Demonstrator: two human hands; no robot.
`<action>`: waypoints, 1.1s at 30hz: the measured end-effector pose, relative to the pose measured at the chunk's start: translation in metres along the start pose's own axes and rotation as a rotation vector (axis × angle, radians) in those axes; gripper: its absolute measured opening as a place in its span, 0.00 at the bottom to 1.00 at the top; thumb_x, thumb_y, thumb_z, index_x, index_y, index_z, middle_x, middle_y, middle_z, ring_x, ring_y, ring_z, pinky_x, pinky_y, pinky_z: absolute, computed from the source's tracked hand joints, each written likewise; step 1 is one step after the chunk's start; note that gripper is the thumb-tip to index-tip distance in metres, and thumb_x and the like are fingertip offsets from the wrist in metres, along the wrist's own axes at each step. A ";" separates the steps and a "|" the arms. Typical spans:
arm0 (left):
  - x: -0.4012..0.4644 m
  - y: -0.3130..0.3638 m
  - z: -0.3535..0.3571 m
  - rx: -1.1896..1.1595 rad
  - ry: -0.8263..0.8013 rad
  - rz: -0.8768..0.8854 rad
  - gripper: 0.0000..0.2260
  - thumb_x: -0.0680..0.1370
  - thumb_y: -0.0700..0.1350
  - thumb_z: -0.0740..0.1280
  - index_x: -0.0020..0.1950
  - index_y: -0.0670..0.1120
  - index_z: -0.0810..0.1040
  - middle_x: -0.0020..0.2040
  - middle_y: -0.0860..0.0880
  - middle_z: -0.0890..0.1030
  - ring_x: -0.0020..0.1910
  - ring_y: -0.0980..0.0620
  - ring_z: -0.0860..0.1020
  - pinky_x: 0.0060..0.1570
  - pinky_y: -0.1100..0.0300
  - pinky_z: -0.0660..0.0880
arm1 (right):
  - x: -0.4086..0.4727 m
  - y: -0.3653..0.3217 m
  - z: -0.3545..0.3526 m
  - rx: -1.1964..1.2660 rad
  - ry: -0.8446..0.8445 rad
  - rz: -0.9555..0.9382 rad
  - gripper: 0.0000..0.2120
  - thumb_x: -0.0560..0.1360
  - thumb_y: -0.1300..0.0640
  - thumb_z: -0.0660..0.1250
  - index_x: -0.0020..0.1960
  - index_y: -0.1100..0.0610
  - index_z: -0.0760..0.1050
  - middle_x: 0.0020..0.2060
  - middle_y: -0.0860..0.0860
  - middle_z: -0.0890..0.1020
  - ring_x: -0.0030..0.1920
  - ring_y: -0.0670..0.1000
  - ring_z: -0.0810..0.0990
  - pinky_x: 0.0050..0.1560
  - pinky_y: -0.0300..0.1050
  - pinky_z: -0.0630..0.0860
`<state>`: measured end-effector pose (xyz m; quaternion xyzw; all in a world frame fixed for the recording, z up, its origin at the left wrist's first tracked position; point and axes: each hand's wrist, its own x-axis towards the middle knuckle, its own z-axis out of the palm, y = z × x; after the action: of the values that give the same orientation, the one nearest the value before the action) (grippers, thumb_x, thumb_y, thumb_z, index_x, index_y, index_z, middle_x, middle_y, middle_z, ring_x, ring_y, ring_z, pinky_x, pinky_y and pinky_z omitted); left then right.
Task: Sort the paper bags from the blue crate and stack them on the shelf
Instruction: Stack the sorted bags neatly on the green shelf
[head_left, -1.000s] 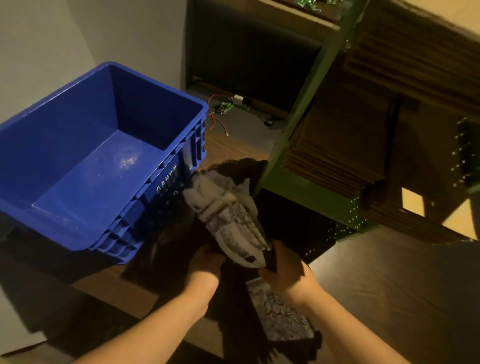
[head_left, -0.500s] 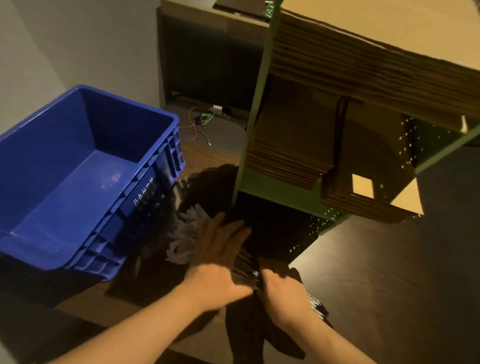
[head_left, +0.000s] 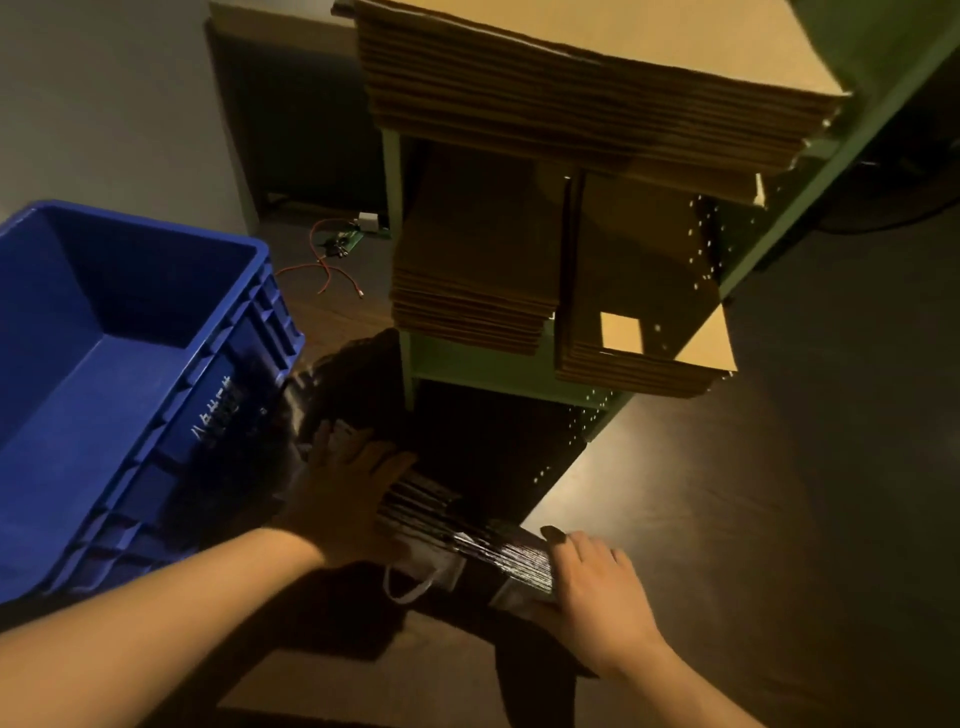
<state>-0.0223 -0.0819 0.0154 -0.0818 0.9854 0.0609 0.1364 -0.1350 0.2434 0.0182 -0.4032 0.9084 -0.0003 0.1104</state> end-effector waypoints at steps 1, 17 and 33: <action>-0.002 -0.005 -0.002 -0.021 -0.002 -0.017 0.55 0.59 0.85 0.60 0.81 0.59 0.62 0.78 0.49 0.68 0.80 0.38 0.60 0.78 0.31 0.47 | -0.005 0.007 0.004 0.078 -0.016 0.036 0.35 0.68 0.26 0.66 0.65 0.49 0.71 0.52 0.46 0.79 0.50 0.52 0.80 0.49 0.47 0.77; -0.001 0.054 -0.003 0.057 -0.063 -0.001 0.50 0.61 0.75 0.51 0.79 0.53 0.66 0.77 0.48 0.69 0.80 0.40 0.60 0.76 0.32 0.35 | 0.011 -0.016 -0.009 0.029 -0.045 0.027 0.11 0.79 0.47 0.64 0.59 0.48 0.74 0.51 0.48 0.81 0.49 0.54 0.79 0.42 0.48 0.70; -0.009 0.049 0.010 0.061 0.034 -0.019 0.37 0.56 0.78 0.59 0.53 0.55 0.82 0.44 0.53 0.84 0.41 0.47 0.84 0.41 0.46 0.81 | -0.014 0.020 -0.002 0.133 0.033 0.053 0.30 0.69 0.29 0.66 0.68 0.39 0.68 0.60 0.36 0.76 0.61 0.44 0.74 0.68 0.47 0.66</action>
<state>-0.0198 -0.0310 0.0130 -0.0882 0.9881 0.0283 0.1228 -0.1411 0.2667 0.0213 -0.3708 0.9184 -0.0644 0.1222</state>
